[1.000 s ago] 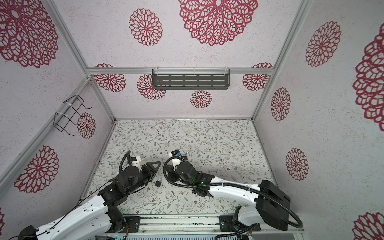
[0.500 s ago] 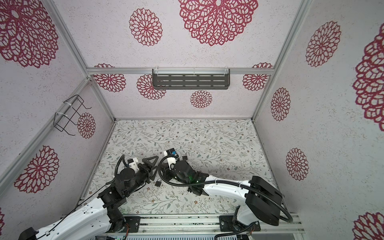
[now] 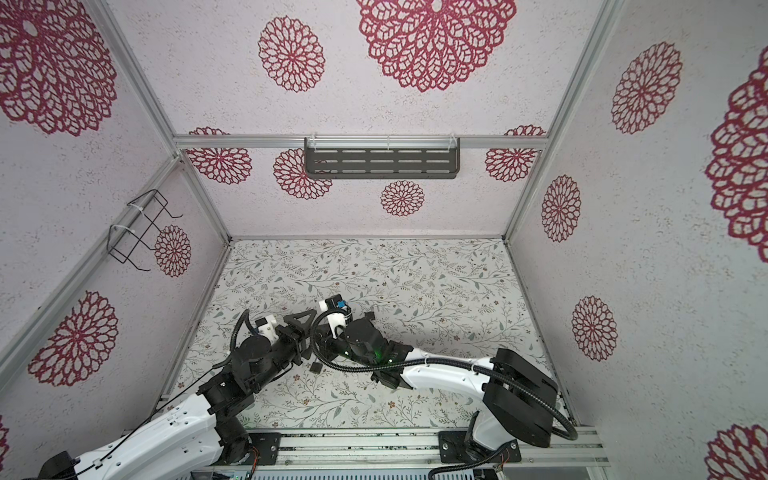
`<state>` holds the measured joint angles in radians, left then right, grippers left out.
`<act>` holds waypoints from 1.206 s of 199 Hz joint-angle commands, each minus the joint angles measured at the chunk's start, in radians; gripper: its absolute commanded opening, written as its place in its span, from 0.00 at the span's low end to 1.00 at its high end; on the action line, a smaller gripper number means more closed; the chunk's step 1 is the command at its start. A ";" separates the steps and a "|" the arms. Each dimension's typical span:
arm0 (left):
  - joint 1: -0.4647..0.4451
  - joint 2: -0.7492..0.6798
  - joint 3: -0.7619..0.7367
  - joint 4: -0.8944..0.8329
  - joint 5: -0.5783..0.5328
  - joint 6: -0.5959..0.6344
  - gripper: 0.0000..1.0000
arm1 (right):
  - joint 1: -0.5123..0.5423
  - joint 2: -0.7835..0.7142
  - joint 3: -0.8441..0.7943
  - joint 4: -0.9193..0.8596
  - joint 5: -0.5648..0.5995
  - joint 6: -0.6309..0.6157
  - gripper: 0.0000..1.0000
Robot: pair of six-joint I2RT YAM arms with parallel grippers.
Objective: Unlock with the key
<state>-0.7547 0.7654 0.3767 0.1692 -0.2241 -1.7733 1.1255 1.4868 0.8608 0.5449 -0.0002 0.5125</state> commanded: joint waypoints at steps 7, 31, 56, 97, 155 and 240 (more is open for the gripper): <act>-0.003 -0.014 0.001 0.028 -0.048 -0.011 0.74 | -0.004 -0.003 0.008 0.052 -0.030 -0.021 0.00; -0.002 -0.027 -0.008 0.030 -0.065 -0.015 0.70 | -0.004 -0.009 0.003 0.042 -0.025 -0.024 0.00; -0.001 -0.041 -0.017 0.016 -0.075 -0.028 0.63 | -0.004 -0.021 -0.002 0.031 -0.019 -0.032 0.00; 0.001 -0.055 -0.025 0.006 -0.084 -0.036 0.51 | -0.004 -0.050 -0.023 0.039 0.000 -0.037 0.00; 0.005 -0.062 -0.036 -0.001 -0.085 -0.048 0.35 | -0.004 -0.085 -0.053 0.052 0.019 -0.041 0.00; 0.008 -0.062 -0.043 -0.007 -0.087 -0.060 0.18 | -0.004 -0.104 -0.068 0.044 0.040 -0.050 0.00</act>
<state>-0.7532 0.7128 0.3504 0.1631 -0.2951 -1.8156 1.1255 1.4326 0.7967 0.5529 0.0116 0.4885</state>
